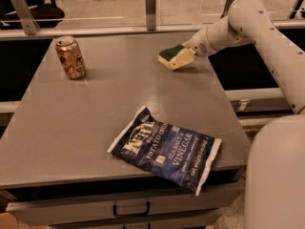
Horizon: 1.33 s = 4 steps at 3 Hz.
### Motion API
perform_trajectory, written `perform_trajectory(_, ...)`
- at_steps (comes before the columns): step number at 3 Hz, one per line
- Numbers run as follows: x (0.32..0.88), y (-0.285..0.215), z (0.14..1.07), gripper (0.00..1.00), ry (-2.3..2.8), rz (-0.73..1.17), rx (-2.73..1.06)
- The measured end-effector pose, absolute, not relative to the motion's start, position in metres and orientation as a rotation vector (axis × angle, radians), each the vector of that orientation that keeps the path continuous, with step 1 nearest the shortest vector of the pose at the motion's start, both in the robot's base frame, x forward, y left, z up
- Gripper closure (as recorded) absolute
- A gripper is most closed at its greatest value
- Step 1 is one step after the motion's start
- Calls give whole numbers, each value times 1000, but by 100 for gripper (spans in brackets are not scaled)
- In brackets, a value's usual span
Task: Move sponge near orange can
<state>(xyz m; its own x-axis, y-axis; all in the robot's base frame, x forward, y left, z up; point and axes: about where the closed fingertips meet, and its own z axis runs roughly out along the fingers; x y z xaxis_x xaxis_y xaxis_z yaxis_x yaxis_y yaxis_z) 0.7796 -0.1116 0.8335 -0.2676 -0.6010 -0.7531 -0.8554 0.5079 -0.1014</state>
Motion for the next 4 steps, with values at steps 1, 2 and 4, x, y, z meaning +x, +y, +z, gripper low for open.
perform_trajectory(1,773,-102,845,62,1957,453,-1195)
perform_trajectory(2,765,-85,890,87,1848,454,-1225)
perform_trajectory(4,765,-82,887,100,1850,459,-1230)
